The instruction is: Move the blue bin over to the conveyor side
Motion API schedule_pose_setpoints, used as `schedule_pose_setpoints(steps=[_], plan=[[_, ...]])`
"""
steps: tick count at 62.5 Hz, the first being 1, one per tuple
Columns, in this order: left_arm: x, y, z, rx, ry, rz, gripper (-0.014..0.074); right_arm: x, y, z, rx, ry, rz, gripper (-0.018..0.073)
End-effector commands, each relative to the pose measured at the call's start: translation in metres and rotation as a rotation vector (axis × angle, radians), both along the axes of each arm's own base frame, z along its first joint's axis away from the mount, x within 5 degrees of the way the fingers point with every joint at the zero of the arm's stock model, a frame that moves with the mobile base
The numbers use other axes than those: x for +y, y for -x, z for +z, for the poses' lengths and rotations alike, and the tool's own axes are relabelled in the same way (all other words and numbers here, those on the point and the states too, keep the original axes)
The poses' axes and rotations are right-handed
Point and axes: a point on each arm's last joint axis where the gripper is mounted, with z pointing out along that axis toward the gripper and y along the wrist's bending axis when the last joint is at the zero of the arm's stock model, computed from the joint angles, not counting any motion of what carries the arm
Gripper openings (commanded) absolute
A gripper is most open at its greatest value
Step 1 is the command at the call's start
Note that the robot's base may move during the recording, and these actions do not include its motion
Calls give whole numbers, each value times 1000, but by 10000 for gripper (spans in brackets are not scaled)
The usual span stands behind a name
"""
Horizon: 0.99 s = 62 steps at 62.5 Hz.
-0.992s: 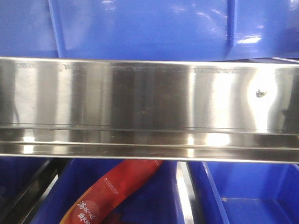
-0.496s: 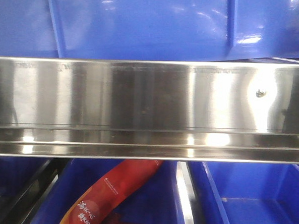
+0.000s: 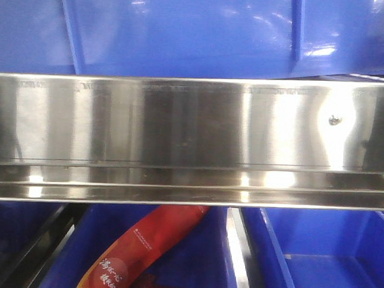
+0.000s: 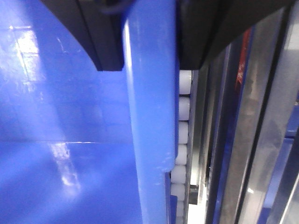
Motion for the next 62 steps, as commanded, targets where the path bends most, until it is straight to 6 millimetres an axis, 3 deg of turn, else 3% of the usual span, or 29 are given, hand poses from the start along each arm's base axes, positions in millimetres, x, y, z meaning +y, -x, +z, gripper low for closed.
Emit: schedule_pose_setpoints(steps=[1, 19, 38, 55, 62], plan=[[-2, -3, -2, -4, 21, 0, -36, -5, 0, 1, -10, 33, -12, -78], [-4, -1, 4, 15, 30, -10, -19, -9, 16, 21, -61, 21, -15, -80], [-29, 9, 48, -62, -40, -52, -19, -16, 44, 53, -143, -19, -37, -81], [-33, 32, 92, -150, -34, -63, -19, -22, 73, 79, -217, -50, -48, -88], [-34, 42, 100, -159, -32, -67, -19, -24, 81, 86, -235, -62, -55, -88]])
